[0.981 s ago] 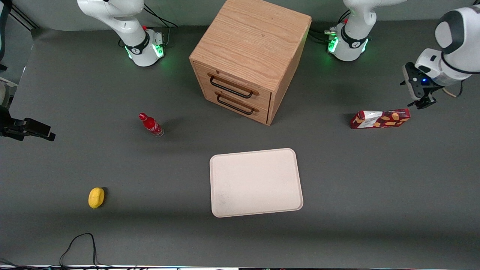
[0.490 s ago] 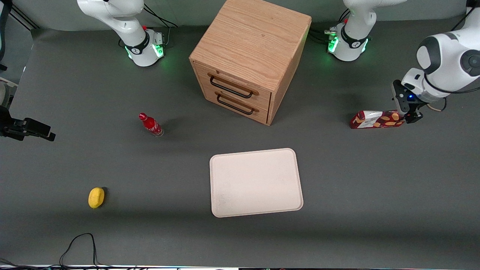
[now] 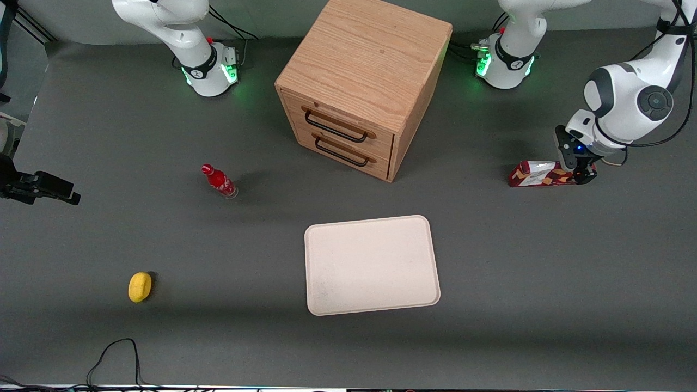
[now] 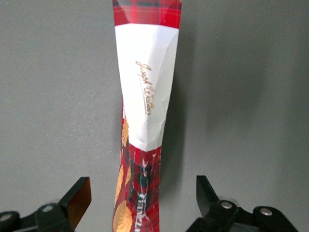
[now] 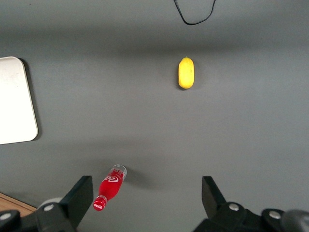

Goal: Place red cookie box on tray
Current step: 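Lower the left gripper and close it on the cookie box's end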

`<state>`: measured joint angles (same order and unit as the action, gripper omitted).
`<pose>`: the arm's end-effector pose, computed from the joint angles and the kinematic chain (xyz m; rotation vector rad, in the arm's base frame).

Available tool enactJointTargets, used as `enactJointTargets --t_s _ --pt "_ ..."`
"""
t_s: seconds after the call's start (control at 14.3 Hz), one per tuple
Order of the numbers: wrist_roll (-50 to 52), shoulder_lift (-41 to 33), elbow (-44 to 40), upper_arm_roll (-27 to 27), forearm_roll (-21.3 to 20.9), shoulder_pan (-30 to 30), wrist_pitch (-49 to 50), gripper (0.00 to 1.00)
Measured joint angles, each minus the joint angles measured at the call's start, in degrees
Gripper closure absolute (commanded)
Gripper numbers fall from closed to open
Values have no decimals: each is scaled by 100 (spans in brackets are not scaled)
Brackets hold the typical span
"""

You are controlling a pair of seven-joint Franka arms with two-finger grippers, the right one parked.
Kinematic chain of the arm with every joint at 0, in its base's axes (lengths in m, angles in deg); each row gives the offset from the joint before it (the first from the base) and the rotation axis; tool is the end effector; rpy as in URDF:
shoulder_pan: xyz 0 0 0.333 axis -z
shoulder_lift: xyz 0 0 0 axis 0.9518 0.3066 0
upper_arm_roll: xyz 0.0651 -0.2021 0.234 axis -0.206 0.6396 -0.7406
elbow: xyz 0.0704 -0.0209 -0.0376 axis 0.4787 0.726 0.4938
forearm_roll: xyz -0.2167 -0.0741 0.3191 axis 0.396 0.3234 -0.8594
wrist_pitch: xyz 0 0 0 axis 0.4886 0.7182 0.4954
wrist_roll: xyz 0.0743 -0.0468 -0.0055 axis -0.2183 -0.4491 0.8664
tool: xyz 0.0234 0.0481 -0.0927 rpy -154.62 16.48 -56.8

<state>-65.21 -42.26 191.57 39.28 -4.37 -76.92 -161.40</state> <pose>0.4134 0.0925 0.2421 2.3436 -2.0727 -0.0766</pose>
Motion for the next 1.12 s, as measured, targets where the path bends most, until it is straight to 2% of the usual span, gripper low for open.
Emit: enactJointTargets --t_s 0.28,0.35,0.42,0.49,1.12 --pt "0 253 119 0 10 0 -438 7" --pt "0 293 131 1 10 0 -487 20" --pt "0 315 131 3 10 0 -494 67" --pt "0 317 130 5 10 2 -494 100" --pt "1 311 126 11 71 13 -541 100"
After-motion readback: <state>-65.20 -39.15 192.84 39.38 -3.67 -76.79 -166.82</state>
